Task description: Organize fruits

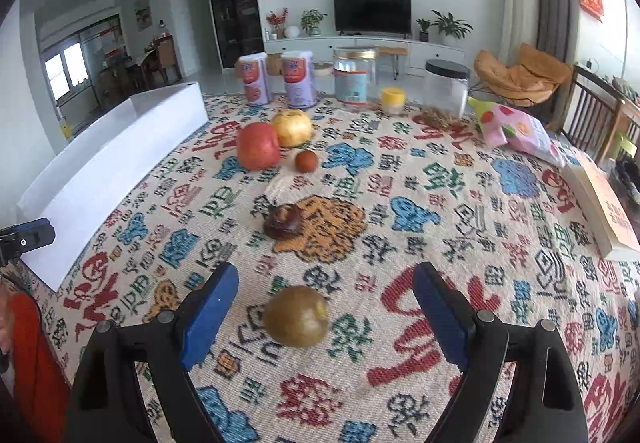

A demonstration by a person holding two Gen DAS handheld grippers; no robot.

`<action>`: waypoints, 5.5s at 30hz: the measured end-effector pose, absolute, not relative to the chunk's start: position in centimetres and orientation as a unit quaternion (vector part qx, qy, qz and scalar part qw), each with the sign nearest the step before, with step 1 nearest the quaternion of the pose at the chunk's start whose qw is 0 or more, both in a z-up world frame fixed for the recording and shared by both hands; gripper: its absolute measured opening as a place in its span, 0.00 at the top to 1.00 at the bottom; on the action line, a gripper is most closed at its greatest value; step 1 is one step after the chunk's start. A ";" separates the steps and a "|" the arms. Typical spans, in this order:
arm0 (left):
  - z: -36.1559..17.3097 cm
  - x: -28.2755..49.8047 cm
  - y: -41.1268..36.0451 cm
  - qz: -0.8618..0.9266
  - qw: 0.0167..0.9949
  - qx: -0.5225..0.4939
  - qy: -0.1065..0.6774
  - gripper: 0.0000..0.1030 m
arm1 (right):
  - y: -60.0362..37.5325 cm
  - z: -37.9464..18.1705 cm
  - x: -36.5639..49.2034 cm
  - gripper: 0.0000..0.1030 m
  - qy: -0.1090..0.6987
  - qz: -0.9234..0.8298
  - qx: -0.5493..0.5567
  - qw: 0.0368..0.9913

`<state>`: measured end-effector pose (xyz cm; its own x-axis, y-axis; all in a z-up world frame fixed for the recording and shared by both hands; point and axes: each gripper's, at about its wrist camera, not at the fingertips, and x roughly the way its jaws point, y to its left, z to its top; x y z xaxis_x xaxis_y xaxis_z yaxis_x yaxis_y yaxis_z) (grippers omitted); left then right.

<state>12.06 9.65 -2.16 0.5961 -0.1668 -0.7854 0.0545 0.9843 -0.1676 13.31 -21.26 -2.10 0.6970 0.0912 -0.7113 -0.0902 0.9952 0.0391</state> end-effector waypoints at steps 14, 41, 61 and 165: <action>-7.3 16.2 5.3 -0.022 0.896 0.015 0.443 0.08 | -31.1 -8.5 11.3 0.00 0.452 -0.069 0.024 0.889; -7.7 16.8 5.4 -0.013 0.894 0.012 0.448 0.02 | -31.1 -8.6 11.2 0.00 0.452 -0.068 0.030 0.889; -7.8 16.8 5.4 -0.013 0.894 0.012 0.448 0.01 | -31.1 -8.6 11.2 0.00 0.452 -0.068 0.030 0.889; -1.8 17.4 10.8 -0.112 0.912 -0.029 0.393 0.18 | -31.0 -8.7 11.5 0.00 0.452 -0.068 0.031 0.889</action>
<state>17.37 10.82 -1.75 0.6660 -0.2264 -0.7108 0.1808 0.9734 -0.1406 11.48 -30.99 -8.70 0.5824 -0.0937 -0.8075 0.1499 0.9887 -0.0066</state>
